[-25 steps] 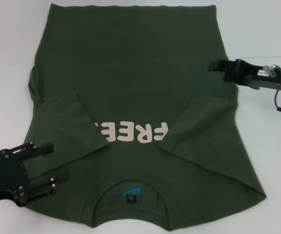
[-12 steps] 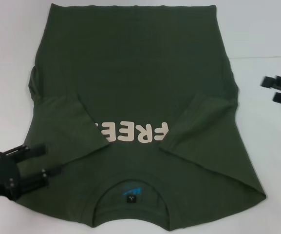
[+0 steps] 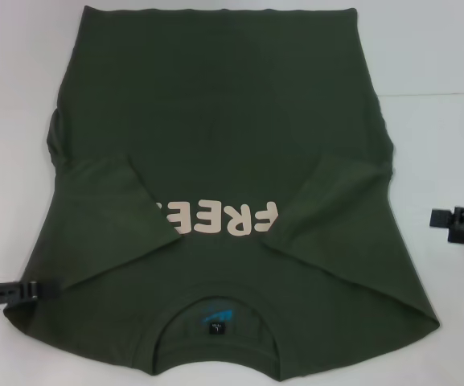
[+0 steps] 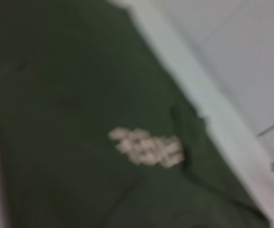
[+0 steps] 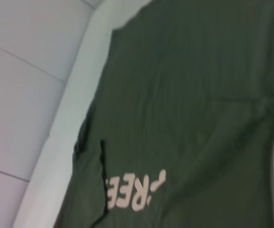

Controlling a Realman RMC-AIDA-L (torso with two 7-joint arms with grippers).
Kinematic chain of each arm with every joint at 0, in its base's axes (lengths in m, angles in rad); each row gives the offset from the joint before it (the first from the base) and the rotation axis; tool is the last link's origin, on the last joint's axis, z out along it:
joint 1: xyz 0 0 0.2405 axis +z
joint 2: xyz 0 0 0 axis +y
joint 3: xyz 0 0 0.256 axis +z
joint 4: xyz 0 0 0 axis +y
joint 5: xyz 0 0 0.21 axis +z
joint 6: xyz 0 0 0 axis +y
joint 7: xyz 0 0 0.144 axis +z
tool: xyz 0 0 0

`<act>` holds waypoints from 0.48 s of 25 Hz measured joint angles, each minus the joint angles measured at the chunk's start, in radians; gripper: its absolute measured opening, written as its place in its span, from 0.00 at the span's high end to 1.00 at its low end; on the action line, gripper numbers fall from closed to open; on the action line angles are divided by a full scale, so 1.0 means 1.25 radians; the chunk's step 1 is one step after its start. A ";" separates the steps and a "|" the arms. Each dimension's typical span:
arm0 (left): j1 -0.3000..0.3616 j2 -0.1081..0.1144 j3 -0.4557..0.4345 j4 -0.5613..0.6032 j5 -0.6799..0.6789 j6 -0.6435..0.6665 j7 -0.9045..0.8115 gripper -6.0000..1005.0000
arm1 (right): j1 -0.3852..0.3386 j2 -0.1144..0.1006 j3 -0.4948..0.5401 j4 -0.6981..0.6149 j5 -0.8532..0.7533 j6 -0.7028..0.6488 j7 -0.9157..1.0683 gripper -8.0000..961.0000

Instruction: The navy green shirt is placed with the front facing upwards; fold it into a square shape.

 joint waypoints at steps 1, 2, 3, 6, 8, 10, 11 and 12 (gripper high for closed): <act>-0.008 0.004 -0.002 0.004 0.026 -0.011 -0.041 0.28 | -0.001 0.001 0.001 -0.001 -0.005 0.000 -0.002 0.08; -0.015 0.008 -0.002 0.006 0.043 -0.019 -0.070 0.28 | -0.003 0.001 0.001 -0.001 -0.005 0.001 -0.007 0.08; -0.024 0.012 -0.003 0.008 0.066 -0.031 -0.099 0.28 | -0.004 0.001 0.002 -0.001 -0.006 0.003 -0.011 0.08; -0.040 0.016 0.002 0.023 0.113 -0.053 -0.132 0.28 | -0.005 0.001 0.002 -0.001 -0.006 0.003 -0.022 0.08; -0.048 0.017 0.010 0.039 0.149 -0.067 -0.149 0.28 | -0.005 0.000 0.002 -0.001 -0.006 0.001 -0.026 0.08; -0.059 0.017 0.028 0.048 0.187 -0.081 -0.167 0.28 | -0.005 0.000 0.000 -0.002 -0.007 0.001 -0.030 0.08; -0.061 0.017 0.036 0.049 0.196 -0.087 -0.172 0.28 | -0.005 0.000 -0.001 -0.002 -0.007 0.001 -0.032 0.08; -0.063 0.016 0.052 0.050 0.210 -0.098 -0.180 0.28 | -0.005 0.000 -0.001 -0.002 -0.007 0.000 -0.034 0.08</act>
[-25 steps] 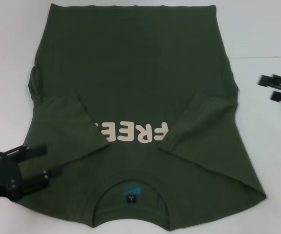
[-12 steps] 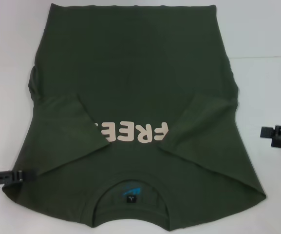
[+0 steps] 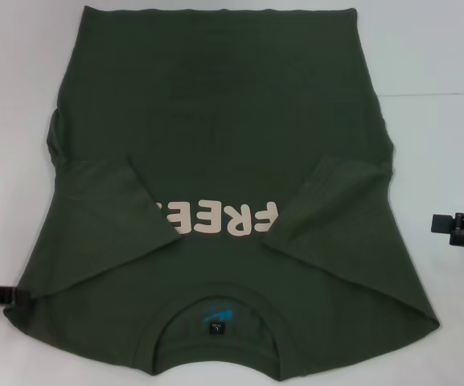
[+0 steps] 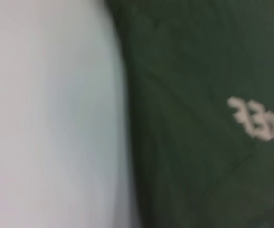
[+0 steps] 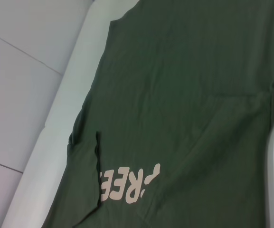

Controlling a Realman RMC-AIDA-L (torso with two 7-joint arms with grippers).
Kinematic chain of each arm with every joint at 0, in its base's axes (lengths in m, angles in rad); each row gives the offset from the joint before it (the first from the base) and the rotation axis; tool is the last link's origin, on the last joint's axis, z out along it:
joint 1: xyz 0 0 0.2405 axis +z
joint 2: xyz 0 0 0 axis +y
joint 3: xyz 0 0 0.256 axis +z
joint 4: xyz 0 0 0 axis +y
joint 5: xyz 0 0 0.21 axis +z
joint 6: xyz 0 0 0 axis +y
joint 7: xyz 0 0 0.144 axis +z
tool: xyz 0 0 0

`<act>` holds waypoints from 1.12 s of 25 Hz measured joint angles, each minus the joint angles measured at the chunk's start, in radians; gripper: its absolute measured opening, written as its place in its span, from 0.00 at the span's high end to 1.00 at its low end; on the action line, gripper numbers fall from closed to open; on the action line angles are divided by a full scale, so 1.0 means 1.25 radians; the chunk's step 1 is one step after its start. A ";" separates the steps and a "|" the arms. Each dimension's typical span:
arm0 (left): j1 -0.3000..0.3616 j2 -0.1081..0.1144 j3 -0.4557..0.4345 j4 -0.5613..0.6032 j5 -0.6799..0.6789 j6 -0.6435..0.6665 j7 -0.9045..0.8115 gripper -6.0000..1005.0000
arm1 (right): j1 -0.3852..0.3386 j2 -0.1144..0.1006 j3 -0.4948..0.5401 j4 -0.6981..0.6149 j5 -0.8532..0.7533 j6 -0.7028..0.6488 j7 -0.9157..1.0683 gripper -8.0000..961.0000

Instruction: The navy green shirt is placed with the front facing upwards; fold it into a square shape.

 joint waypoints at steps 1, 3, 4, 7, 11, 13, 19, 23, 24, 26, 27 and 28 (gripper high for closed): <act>-0.001 -0.002 0.016 0.000 0.011 -0.015 -0.008 0.28 | 0.000 0.000 0.000 0.000 0.000 -0.001 0.000 0.08; -0.002 -0.006 0.036 0.001 0.020 -0.037 -0.015 0.28 | 0.000 0.000 -0.002 0.000 0.000 -0.001 -0.001 0.08; -0.003 -0.010 0.045 0.001 0.022 -0.046 -0.016 0.28 | -0.001 0.001 -0.002 0.000 0.000 -0.002 -0.002 0.08; -0.008 -0.017 0.060 -0.003 0.024 -0.068 -0.016 0.28 | -0.002 0.002 -0.003 0.002 -0.001 0.000 -0.003 0.08; -0.011 -0.021 0.073 -0.017 0.025 -0.086 -0.017 0.28 | -0.002 0.003 -0.002 0.006 -0.002 0.003 -0.011 0.08; -0.012 -0.023 0.081 -0.023 0.026 -0.096 -0.017 0.28 | -0.002 0.003 -0.002 0.006 -0.002 0.004 -0.011 0.08; -0.011 -0.028 0.112 -0.020 0.031 -0.101 -0.017 0.28 | -0.002 0.004 -0.001 0.002 -0.002 0.007 -0.011 0.08; -0.007 -0.041 0.121 -0.002 0.032 -0.109 -0.016 0.28 | -0.001 0.003 0.001 0.002 -0.002 0.008 -0.011 0.08; -0.008 -0.041 0.125 -0.001 0.033 -0.113 -0.014 0.40 | 0.000 0.003 0.000 0.003 -0.002 0.008 -0.011 0.08; -0.010 -0.041 0.135 -0.002 0.037 -0.124 -0.015 0.55 | 0.002 0.002 -0.001 0.003 -0.002 0.008 -0.011 0.08; -0.010 -0.042 0.137 -0.002 0.038 -0.132 -0.016 0.58 | 0.002 0.002 -0.001 0.003 -0.002 0.007 -0.011 0.08; -0.009 -0.042 0.137 -0.002 0.038 -0.137 -0.017 0.62 | 0.002 0.003 -0.001 0.003 -0.002 0.007 -0.011 0.08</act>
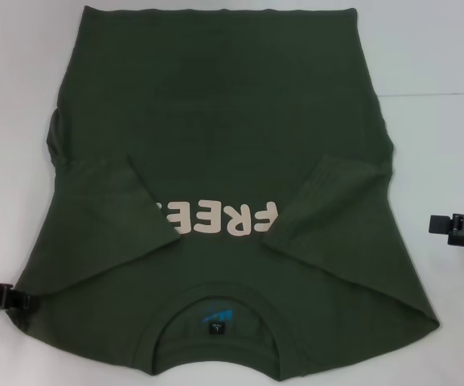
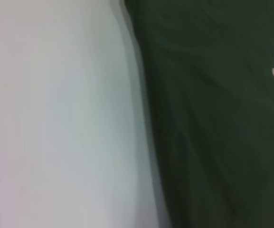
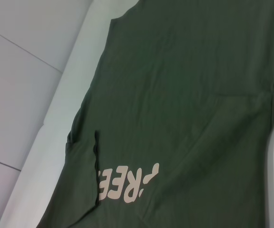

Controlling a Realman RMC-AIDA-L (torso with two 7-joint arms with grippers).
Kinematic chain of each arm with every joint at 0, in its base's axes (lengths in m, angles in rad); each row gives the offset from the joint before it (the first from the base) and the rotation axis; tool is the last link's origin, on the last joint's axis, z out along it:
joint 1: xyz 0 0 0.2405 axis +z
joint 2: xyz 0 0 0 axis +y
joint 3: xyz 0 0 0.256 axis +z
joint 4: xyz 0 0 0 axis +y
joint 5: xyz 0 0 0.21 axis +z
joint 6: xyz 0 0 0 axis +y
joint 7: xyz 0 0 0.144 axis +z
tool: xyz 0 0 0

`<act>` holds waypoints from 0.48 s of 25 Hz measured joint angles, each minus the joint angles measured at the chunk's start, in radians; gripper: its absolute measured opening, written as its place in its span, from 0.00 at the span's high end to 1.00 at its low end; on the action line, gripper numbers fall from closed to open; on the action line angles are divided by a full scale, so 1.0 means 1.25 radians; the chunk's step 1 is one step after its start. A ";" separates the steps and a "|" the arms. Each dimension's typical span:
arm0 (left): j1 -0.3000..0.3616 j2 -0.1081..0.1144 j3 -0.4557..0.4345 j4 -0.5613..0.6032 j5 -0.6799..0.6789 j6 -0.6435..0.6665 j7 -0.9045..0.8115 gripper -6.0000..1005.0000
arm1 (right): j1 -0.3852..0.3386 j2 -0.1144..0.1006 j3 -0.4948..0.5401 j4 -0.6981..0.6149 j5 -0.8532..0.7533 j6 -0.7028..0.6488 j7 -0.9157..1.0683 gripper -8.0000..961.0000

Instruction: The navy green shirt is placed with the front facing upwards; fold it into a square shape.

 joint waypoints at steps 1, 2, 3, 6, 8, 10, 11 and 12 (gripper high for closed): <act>0.000 0.000 -0.001 0.000 0.000 -0.005 -0.001 0.65 | 0.000 0.000 0.000 0.000 0.000 0.000 0.000 0.08; 0.000 0.000 -0.002 -0.001 0.000 -0.008 -0.001 0.68 | 0.000 0.000 0.001 -0.001 0.000 -0.001 0.000 0.08; 0.000 0.001 -0.003 -0.002 0.000 -0.010 -0.004 0.72 | 0.000 0.000 0.002 -0.001 0.000 -0.002 0.000 0.08; -0.001 0.003 -0.004 -0.006 0.000 -0.015 -0.009 0.78 | 0.001 -0.001 0.002 -0.001 0.000 -0.005 0.001 0.08; -0.001 0.004 -0.004 -0.006 0.000 -0.016 -0.009 0.83 | 0.003 -0.003 -0.001 -0.002 -0.002 -0.006 0.005 0.08; -0.001 0.005 -0.004 -0.006 0.000 -0.017 -0.009 0.88 | 0.008 -0.006 -0.003 -0.002 -0.015 -0.011 0.014 0.08; -0.001 0.005 -0.004 -0.007 0.000 -0.017 -0.009 0.90 | 0.013 -0.008 -0.003 -0.003 -0.028 -0.017 0.021 0.08; -0.002 0.005 -0.004 -0.007 0.000 -0.017 -0.009 0.92 | 0.019 -0.011 -0.003 -0.005 -0.041 -0.023 0.031 0.08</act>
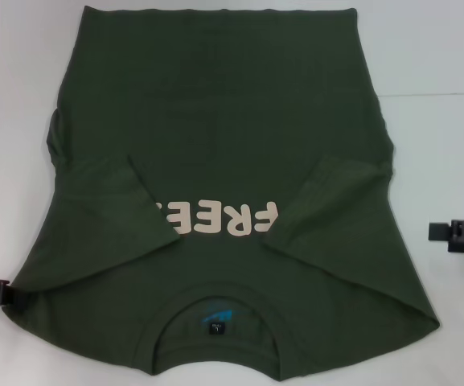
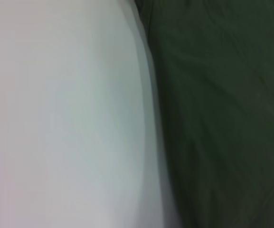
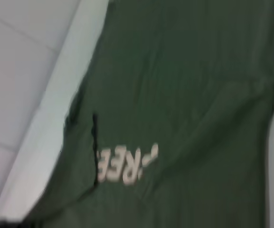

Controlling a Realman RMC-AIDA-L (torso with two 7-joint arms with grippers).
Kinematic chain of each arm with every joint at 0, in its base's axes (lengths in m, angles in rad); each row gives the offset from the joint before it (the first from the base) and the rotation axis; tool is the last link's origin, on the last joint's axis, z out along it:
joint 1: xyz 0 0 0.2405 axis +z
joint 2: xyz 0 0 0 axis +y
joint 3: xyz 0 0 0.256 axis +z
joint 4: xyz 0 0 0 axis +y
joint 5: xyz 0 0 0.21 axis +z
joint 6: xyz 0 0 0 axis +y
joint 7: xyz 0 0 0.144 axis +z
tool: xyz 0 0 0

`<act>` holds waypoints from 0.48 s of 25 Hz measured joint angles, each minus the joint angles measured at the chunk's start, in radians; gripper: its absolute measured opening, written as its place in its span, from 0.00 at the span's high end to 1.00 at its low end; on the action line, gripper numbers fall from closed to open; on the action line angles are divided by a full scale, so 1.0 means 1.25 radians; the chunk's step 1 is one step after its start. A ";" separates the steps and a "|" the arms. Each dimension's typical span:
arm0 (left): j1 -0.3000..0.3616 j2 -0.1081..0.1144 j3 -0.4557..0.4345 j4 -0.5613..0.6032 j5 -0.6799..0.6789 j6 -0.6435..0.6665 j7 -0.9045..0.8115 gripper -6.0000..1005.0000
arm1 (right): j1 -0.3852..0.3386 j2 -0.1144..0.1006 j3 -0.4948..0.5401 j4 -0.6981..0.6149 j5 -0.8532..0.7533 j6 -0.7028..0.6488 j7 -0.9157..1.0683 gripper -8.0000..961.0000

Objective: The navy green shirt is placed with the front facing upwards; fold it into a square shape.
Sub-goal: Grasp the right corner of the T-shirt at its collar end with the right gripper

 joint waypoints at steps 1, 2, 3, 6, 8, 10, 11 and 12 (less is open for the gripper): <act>0.000 0.001 0.001 0.000 0.000 0.000 0.000 0.94 | 0.011 -0.004 0.000 -0.007 -0.029 -0.016 0.020 0.08; -0.001 0.001 0.003 0.000 0.000 0.000 0.000 0.97 | 0.021 -0.006 -0.001 -0.018 -0.058 -0.033 0.044 0.08; -0.002 0.001 0.004 0.000 0.000 0.000 0.000 0.97 | 0.032 -0.008 -0.002 -0.036 -0.088 -0.051 0.074 0.08; -0.005 0.001 0.006 0.000 -0.001 0.003 0.000 0.97 | 0.073 -0.009 -0.013 -0.126 -0.219 -0.112 0.200 0.08; -0.008 0.001 0.006 0.000 -0.001 0.003 0.000 0.97 | 0.099 -0.009 -0.017 -0.169 -0.296 -0.149 0.261 0.08; -0.010 0.001 0.006 0.000 -0.003 0.004 0.000 0.97 | 0.120 -0.014 -0.017 -0.183 -0.338 -0.180 0.291 0.08; -0.011 0.002 0.006 0.000 -0.004 0.005 0.000 0.97 | 0.127 -0.015 -0.017 -0.182 -0.351 -0.190 0.297 0.08; -0.011 0.002 0.006 0.000 -0.005 0.005 0.000 0.97 | 0.133 -0.016 -0.019 -0.180 -0.362 -0.194 0.302 0.08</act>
